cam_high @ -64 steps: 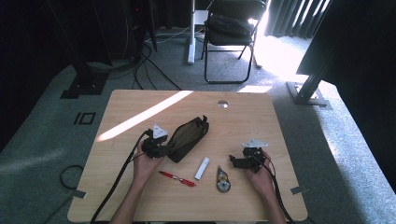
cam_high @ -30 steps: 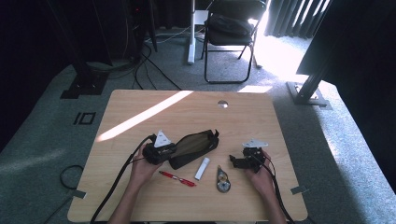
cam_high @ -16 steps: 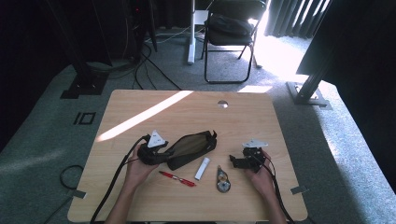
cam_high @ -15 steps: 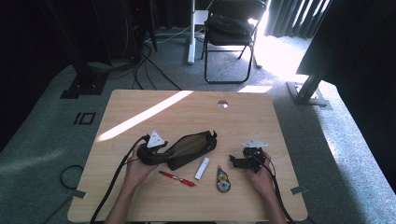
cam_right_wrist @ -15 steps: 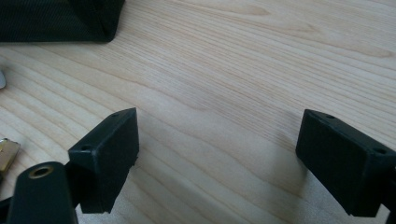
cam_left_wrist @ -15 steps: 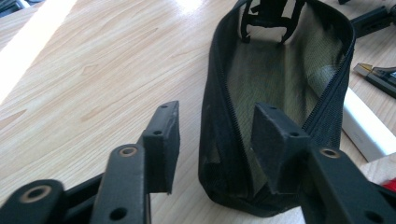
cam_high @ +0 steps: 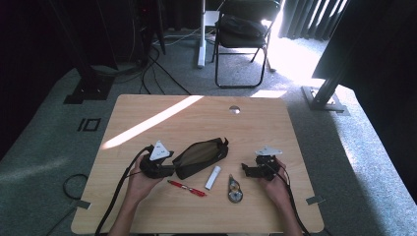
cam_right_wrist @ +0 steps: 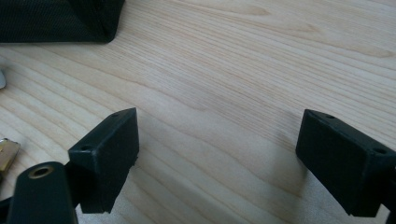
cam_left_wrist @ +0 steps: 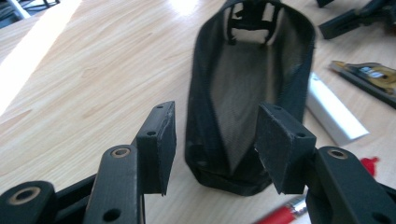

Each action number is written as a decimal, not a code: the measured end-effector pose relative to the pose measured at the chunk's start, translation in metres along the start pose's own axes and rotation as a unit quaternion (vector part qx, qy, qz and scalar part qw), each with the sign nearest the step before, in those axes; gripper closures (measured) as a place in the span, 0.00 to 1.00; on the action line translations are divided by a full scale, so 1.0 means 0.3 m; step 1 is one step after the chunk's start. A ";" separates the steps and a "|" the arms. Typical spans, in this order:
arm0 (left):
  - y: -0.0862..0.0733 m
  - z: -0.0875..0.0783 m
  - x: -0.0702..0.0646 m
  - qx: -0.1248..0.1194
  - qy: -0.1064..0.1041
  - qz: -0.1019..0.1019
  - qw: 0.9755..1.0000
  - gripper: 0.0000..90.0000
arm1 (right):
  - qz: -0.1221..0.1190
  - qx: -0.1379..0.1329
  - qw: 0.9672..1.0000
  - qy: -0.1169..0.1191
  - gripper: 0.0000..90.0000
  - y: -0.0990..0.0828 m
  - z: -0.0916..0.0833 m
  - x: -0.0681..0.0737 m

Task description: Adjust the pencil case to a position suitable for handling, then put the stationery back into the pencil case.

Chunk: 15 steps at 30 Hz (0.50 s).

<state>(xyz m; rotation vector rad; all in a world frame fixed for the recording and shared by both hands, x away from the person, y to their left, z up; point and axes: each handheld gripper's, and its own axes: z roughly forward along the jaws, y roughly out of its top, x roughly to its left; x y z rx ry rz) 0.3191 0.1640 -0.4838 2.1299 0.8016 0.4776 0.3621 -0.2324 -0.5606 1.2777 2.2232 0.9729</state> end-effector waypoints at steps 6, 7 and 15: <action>-0.005 -0.013 -0.012 -0.007 -0.005 0.000 1.000 0.55 | 0.000 0.000 1.000 0.000 0.15 0.000 0.000 0.000; -0.007 -0.015 -0.010 -0.009 -0.007 -0.003 1.000 0.55 | 0.000 0.000 1.000 0.000 0.15 0.000 0.000 0.000; -0.018 -0.019 0.003 -0.023 -0.021 -0.017 0.999 0.56 | 0.000 0.000 1.000 0.000 0.15 0.000 0.000 0.000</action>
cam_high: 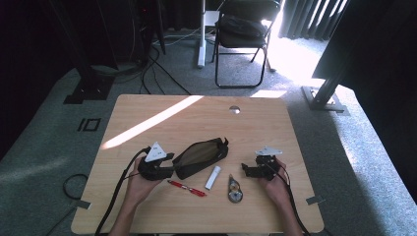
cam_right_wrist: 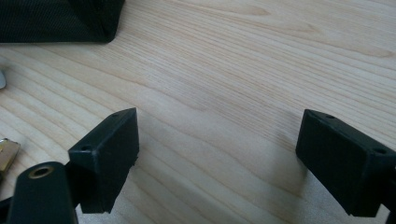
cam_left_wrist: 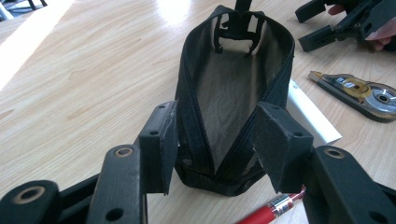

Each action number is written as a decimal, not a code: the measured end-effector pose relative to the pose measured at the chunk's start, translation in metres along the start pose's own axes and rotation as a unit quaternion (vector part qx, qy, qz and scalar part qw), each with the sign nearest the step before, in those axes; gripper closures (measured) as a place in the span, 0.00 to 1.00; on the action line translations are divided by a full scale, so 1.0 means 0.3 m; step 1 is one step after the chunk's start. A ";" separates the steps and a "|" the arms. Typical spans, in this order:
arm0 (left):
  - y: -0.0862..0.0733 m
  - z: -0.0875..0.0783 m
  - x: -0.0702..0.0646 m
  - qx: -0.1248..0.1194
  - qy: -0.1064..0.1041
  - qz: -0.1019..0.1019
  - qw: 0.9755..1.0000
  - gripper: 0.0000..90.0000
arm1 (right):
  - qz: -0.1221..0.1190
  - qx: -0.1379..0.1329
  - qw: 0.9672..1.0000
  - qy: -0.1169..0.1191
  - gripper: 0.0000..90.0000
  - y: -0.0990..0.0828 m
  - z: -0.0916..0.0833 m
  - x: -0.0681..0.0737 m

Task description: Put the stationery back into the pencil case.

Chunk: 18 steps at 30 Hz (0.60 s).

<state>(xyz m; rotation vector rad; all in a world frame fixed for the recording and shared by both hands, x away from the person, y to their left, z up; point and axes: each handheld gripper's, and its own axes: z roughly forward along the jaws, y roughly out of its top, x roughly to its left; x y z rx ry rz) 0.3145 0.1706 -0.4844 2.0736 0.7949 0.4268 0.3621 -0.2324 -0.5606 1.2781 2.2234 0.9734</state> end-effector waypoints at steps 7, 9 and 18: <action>-0.019 -0.004 0.008 0.005 -0.007 -0.020 1.000 0.56 | 0.000 0.000 1.000 0.000 0.15 0.000 0.000 0.000; -0.021 -0.006 0.007 0.003 -0.014 -0.025 1.000 0.55 | 0.000 0.000 1.000 0.000 0.15 0.000 0.000 0.000; -0.033 -0.006 -0.009 0.000 -0.033 -0.017 0.999 0.49 | -0.001 0.000 1.000 0.001 0.15 0.000 0.000 -0.001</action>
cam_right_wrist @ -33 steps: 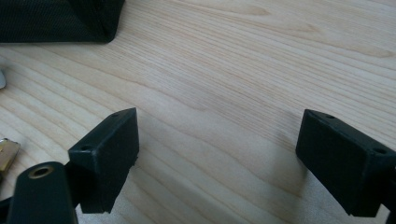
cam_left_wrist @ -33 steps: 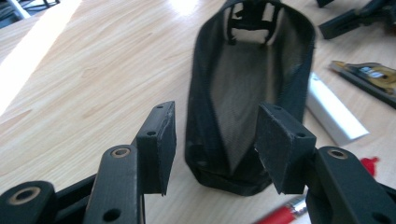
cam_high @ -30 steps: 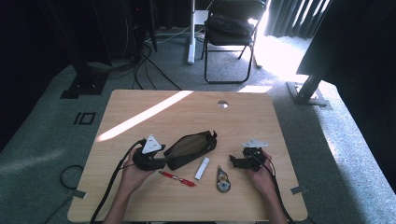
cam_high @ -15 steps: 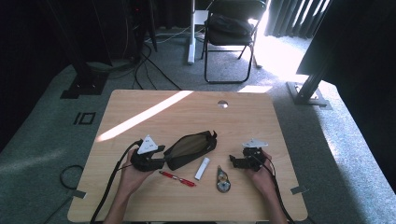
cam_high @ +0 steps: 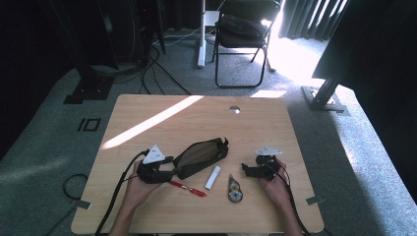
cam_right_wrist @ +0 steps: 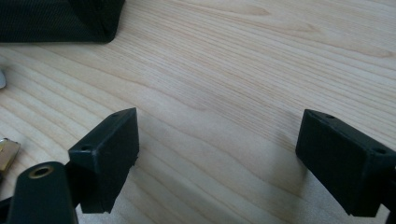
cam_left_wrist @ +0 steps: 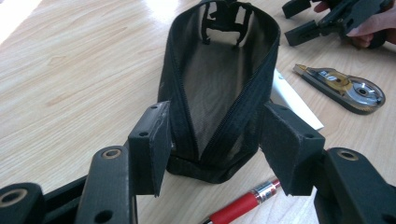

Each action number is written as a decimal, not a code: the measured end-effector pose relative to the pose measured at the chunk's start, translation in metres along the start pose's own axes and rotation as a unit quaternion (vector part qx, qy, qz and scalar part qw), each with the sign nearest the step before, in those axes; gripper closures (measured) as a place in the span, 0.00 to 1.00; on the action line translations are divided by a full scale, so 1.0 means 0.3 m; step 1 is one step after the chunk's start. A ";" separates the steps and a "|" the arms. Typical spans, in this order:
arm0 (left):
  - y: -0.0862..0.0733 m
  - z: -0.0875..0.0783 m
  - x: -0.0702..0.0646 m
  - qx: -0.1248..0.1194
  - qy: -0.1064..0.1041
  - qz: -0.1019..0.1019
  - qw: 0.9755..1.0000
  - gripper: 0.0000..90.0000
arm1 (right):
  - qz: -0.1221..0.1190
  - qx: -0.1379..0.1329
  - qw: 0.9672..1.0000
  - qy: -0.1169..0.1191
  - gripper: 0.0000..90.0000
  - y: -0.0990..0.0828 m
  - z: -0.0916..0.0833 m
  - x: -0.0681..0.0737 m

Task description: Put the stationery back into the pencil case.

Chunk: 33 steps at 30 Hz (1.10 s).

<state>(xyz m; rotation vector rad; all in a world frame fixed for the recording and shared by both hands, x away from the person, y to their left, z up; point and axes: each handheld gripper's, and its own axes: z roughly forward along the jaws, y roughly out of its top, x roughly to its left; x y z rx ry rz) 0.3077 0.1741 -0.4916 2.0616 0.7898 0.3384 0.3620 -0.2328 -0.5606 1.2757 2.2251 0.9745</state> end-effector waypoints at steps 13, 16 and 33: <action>-0.015 0.004 -0.020 0.004 -0.006 0.007 1.000 0.51 | -0.001 -0.001 1.000 0.001 0.15 -0.006 -0.007 -0.015; -0.020 0.001 -0.023 0.000 -0.006 0.004 1.000 0.51 | -0.001 -0.001 1.000 0.001 0.15 -0.006 -0.007 -0.015; -0.042 0.008 -0.051 0.008 -0.016 0.027 0.999 0.49 | -0.001 -0.001 1.000 0.001 0.15 -0.006 -0.007 -0.015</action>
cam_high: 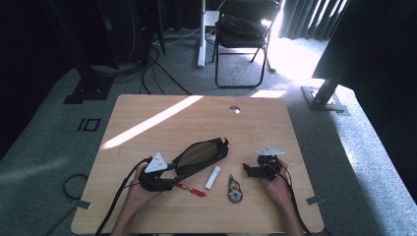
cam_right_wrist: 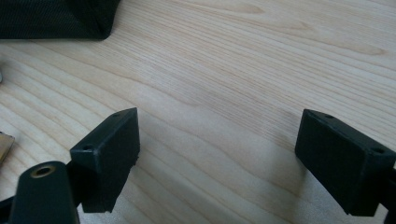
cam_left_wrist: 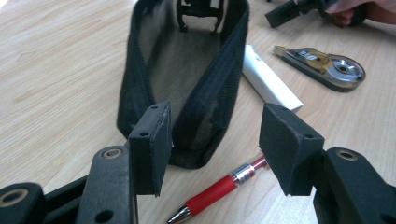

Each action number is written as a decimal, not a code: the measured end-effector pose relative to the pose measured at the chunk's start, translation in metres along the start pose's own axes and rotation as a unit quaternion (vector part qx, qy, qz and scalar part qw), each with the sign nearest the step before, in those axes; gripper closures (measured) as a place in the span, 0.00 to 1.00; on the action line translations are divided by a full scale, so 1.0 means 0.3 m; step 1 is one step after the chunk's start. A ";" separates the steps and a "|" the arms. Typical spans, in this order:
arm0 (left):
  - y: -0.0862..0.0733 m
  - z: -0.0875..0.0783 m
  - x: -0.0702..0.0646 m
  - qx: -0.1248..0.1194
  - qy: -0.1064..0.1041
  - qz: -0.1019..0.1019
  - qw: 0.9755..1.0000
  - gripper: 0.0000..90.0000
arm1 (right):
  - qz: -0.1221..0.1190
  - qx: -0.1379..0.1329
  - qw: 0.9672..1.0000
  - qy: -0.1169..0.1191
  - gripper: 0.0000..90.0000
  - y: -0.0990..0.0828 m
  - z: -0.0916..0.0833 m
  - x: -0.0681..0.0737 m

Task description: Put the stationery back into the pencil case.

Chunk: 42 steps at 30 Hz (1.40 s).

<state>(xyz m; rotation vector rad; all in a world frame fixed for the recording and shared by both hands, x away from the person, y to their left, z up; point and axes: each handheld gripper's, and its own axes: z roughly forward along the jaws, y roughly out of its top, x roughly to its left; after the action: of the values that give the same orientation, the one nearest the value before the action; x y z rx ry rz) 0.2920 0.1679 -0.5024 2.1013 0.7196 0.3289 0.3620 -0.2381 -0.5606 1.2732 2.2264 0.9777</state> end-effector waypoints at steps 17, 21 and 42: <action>-0.020 0.032 -0.044 0.013 -0.039 0.038 0.998 0.55 | 0.000 0.000 1.000 0.000 0.15 0.000 0.000 0.000; -0.029 0.050 -0.055 0.023 -0.046 0.052 0.997 0.57 | 0.000 0.000 1.000 0.000 0.15 0.000 0.000 0.000; -0.075 0.150 -0.074 0.092 -0.046 0.097 0.990 0.67 | 0.000 0.000 1.000 0.000 0.15 0.000 0.000 0.000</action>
<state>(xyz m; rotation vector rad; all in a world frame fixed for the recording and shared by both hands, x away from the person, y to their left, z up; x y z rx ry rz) 0.2872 0.1354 -0.5467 2.3512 0.5085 0.2771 0.3620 -0.2381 -0.5606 1.2729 2.2263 0.9774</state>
